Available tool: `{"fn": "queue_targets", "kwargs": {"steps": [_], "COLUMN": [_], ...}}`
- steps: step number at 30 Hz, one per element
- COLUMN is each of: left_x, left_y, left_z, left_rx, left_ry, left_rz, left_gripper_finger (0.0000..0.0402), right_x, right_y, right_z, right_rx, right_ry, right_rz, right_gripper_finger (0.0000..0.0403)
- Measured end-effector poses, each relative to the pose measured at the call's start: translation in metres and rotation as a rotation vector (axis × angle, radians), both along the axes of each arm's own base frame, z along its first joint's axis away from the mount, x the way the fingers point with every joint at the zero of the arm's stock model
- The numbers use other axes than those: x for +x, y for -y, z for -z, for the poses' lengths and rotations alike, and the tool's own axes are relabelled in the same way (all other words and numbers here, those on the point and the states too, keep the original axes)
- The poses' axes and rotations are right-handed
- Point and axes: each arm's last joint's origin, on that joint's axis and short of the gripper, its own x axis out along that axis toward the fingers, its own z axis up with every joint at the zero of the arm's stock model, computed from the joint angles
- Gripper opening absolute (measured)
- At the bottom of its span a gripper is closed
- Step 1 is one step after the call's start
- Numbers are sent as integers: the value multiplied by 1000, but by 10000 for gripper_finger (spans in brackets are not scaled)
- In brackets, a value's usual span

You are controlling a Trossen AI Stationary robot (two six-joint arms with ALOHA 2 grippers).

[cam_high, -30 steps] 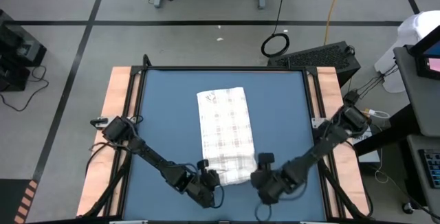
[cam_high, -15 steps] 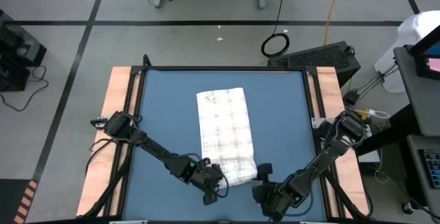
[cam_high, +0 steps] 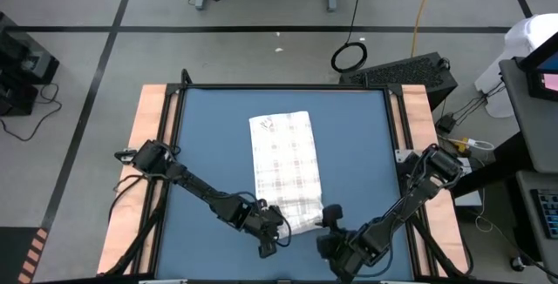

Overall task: Roll towel into tight, uniform cylinder
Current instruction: Roll the white towel

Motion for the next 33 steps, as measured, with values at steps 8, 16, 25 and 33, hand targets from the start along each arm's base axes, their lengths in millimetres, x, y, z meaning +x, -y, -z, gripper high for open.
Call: {"fn": "queue_targets", "kwargs": {"steps": [8, 16, 25, 33], "left_x": [0, 0, 0, -3], "left_y": [0, 0, -2, 4], "left_z": [0, 0, 1, 1], "left_rx": [0, 2, 88, 258], "left_ry": [3, 3, 42, 126], "left_rz": [0, -1, -29, -92], "left_gripper_finger": [22, 22, 37, 118], "right_x": [16, 27, 31, 39], "right_y": [24, 44, 64, 77], "right_z": [2, 10, 25, 26], "right_rx": [27, 104, 192, 324], "right_ry": [-94, -174, -241, -314], "right_rz": [58, 93, 126, 137], "right_gripper_finger": [267, 267, 265, 170]}}
